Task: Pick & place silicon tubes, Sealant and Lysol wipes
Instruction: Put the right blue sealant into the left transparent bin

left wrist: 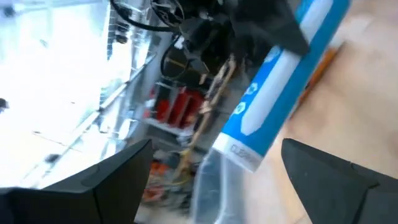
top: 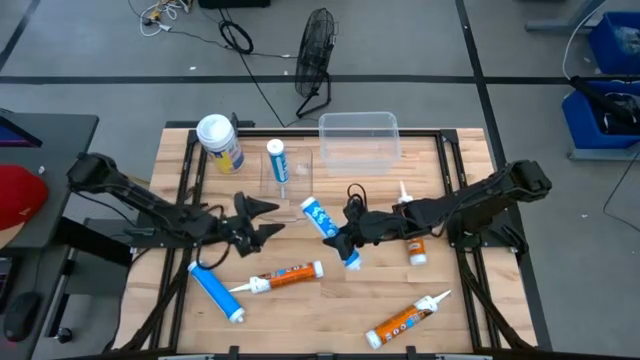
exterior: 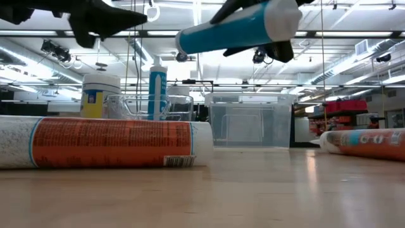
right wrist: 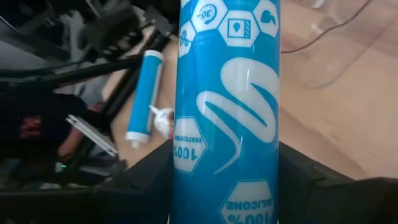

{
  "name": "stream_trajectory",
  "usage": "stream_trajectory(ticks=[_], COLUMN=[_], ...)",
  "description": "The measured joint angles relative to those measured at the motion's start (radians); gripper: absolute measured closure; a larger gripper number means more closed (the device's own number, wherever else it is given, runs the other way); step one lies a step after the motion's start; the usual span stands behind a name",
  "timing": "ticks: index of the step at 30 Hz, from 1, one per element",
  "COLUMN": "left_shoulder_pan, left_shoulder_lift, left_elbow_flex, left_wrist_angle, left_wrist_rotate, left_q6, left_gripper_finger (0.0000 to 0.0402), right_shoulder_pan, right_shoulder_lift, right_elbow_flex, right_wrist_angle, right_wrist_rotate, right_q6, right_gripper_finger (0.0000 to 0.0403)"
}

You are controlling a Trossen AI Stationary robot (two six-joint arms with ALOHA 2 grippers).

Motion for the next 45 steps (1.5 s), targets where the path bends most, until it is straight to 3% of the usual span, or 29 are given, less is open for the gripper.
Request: stream_trajectory(ticks=[10, 27, 39, 45], left_shoulder_pan=[-0.017, -0.006, 0.050, 0.046], left_shoulder_lift=[0.209, 0.461, 0.552, 0.552], left_elbow_flex=[0.113, 0.349, 0.433, 0.434], left_wrist_angle=[0.068, 0.002, 0.002, 0.006], left_wrist_rotate=[-0.115, -0.183, -0.218, -0.222], left_q6=[0.232, 0.409, 0.481, 0.480], left_gripper_finger=[0.0039, 0.0039, 0.0042, 0.0072], right_shoulder_pan=[-0.030, -0.029, -0.029, -0.029], right_shoulder_lift=[-0.001, -0.001, -0.001, -0.001], right_elbow_flex=[0.000, 0.001, 0.001, 0.001], right_wrist_angle=[0.110, 0.169, 0.191, 0.196], right_wrist_rotate=[-0.056, -0.089, -0.105, -0.098], right_q6=[0.041, 0.076, 0.078, 0.070], right_gripper_finger=[0.0205, 0.0205, 0.0205, 0.0205])
